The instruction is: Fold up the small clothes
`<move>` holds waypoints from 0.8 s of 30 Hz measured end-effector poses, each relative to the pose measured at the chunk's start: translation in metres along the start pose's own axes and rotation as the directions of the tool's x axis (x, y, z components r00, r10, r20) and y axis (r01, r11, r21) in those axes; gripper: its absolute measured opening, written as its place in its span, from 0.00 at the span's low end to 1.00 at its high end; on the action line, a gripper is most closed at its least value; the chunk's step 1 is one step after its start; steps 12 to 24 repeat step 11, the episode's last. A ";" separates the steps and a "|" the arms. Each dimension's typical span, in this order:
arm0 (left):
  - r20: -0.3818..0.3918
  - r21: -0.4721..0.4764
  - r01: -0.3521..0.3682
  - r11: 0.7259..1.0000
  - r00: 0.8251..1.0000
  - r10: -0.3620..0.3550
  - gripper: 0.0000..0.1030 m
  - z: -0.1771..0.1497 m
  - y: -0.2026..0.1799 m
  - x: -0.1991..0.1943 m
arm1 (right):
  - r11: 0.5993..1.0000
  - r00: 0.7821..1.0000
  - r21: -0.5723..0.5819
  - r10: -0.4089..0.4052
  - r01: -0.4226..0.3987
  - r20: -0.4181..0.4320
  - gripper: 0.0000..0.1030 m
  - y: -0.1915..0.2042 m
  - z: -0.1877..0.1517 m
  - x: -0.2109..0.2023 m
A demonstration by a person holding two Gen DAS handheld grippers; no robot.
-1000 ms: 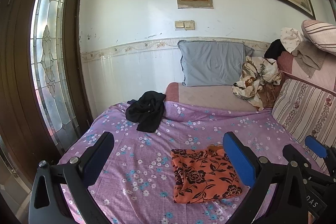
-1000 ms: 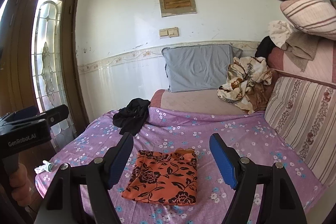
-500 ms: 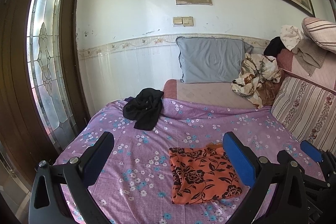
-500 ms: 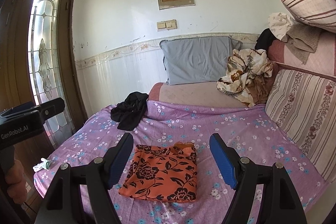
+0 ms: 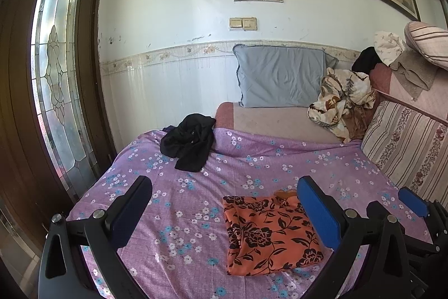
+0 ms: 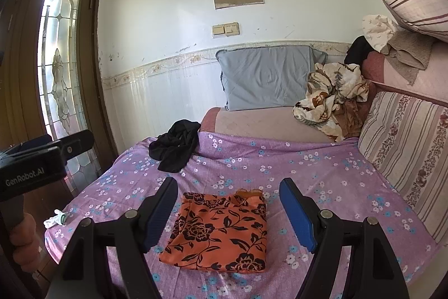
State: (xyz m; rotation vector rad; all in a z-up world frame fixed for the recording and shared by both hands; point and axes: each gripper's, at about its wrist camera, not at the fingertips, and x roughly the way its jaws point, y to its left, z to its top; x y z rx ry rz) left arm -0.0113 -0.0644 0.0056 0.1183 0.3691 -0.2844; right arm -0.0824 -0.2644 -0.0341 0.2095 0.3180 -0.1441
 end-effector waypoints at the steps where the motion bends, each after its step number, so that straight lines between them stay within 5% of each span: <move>1: -0.003 -0.001 0.000 1.000 1.000 0.000 1.00 0.000 0.000 0.002 | 1.000 1.000 0.000 0.001 -0.001 -0.003 0.76 0.000 0.000 0.002; 11: -0.055 0.004 0.013 1.000 0.998 -0.013 1.00 -0.006 -0.002 0.046 | 1.000 0.999 -0.019 0.012 -0.013 -0.035 0.76 -0.003 -0.002 0.041; 24: -0.055 0.004 0.013 1.000 0.998 -0.013 1.00 -0.006 -0.002 0.046 | 1.000 0.999 -0.019 0.012 -0.013 -0.035 0.76 -0.003 -0.002 0.041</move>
